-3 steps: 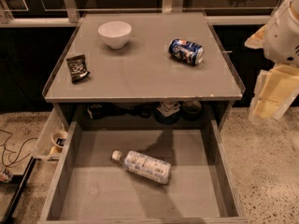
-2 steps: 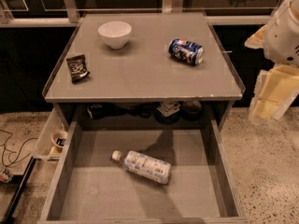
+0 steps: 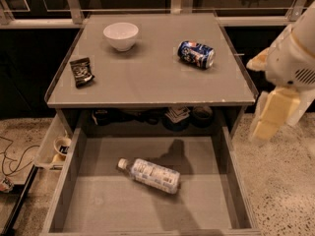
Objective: Pick blue plastic bottle from top drawer and place on counter
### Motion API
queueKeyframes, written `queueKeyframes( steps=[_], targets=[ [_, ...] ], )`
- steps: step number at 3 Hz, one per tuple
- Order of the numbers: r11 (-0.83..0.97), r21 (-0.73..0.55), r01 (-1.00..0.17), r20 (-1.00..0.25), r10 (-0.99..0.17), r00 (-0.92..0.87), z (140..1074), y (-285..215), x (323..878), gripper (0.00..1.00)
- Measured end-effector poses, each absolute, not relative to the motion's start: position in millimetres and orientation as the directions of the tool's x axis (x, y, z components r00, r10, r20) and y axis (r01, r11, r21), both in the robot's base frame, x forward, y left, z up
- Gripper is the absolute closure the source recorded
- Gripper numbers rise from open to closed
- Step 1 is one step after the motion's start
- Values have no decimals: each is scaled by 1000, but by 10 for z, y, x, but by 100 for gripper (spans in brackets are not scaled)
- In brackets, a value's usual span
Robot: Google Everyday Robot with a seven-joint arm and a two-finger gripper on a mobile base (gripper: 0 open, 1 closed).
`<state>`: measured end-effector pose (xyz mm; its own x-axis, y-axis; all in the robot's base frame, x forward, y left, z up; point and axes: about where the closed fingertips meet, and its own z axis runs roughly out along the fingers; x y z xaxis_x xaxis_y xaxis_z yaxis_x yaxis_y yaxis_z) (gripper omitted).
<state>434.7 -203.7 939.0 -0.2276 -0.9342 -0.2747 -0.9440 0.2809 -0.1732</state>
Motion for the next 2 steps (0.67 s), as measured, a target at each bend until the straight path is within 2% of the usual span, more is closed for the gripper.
queueKeyframes(
  steps=[2],
  targets=[
    [300, -77, -951, -496, -839, -225, 8525, -1684, 4040, 0]
  ],
)
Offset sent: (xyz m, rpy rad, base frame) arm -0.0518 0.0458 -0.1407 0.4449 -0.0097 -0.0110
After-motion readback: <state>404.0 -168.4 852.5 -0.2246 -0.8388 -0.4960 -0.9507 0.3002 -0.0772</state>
